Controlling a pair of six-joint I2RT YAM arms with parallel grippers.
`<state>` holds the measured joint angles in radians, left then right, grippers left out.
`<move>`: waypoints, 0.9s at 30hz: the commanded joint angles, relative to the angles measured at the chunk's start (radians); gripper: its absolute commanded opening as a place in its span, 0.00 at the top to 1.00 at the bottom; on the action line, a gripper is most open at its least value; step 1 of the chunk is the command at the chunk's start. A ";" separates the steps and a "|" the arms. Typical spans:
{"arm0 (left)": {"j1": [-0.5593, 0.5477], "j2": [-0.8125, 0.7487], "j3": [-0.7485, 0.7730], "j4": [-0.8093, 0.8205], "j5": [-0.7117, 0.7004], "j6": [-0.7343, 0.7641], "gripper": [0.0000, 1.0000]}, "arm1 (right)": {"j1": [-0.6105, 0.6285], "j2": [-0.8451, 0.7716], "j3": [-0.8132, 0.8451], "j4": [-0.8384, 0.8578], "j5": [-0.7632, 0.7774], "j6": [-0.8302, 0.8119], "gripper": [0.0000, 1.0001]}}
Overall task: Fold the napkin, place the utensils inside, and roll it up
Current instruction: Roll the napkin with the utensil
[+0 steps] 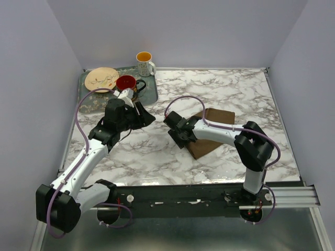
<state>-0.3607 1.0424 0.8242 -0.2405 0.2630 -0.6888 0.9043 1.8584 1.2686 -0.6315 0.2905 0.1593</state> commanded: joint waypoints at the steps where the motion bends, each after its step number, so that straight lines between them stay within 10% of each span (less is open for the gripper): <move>1: 0.008 0.002 0.010 0.024 0.036 -0.009 0.40 | 0.013 0.027 -0.020 -0.002 0.055 0.013 0.46; 27: 0.009 0.027 -0.014 0.037 0.070 -0.005 0.40 | -0.011 0.091 -0.067 0.059 -0.023 0.034 0.51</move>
<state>-0.3580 1.0672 0.8200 -0.2253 0.3035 -0.6998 0.9077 1.8912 1.2537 -0.6201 0.3199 0.1783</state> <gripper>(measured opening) 0.603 0.490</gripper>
